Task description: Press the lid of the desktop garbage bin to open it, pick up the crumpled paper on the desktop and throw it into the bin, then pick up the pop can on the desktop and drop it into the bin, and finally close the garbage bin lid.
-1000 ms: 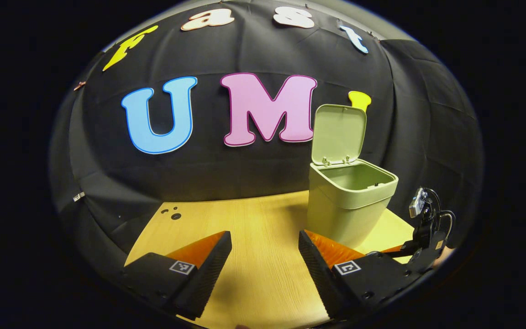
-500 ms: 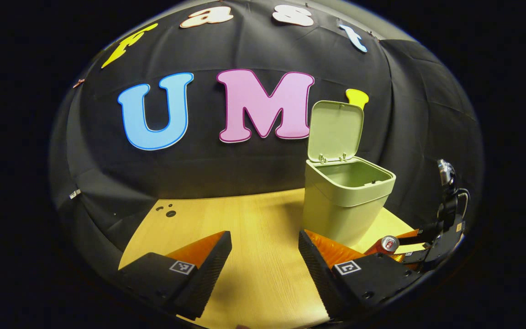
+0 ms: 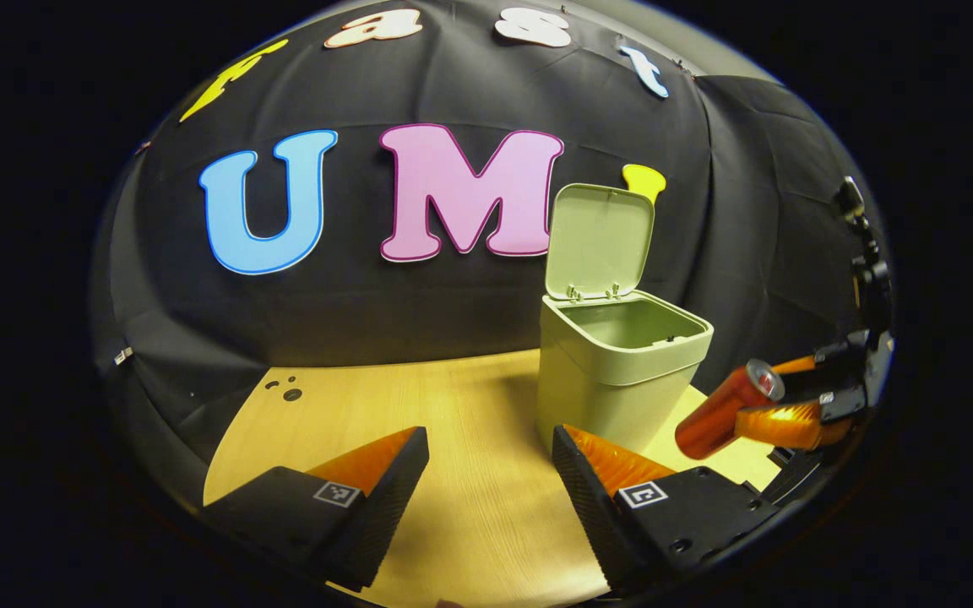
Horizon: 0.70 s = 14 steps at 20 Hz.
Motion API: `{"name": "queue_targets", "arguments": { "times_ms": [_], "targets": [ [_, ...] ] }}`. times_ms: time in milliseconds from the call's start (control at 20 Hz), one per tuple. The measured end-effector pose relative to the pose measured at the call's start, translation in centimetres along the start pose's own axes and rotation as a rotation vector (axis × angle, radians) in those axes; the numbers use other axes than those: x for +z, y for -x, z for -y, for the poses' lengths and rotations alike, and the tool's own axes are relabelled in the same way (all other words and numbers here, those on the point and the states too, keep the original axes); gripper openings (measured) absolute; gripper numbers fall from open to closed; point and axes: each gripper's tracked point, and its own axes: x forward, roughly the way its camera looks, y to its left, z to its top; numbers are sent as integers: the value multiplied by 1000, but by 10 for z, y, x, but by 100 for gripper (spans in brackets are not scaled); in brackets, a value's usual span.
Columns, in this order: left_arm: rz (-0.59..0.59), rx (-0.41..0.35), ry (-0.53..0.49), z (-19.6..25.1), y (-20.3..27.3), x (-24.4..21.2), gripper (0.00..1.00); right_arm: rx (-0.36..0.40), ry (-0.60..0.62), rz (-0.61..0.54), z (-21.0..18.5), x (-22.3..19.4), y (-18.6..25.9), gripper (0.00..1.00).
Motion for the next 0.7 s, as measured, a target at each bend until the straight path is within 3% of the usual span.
{"name": "queue_targets", "arguments": {
  "times_ms": [350, 700],
  "targets": [
    [3, -10, 1, 0, 1, 1, 95, -9, 9, 152, 4, 80, 16, 83],
    [3, 5, 2, -7, 8, -1, 95, -57, -10, 273, 42, 138, -4, 83]
  ]
}}
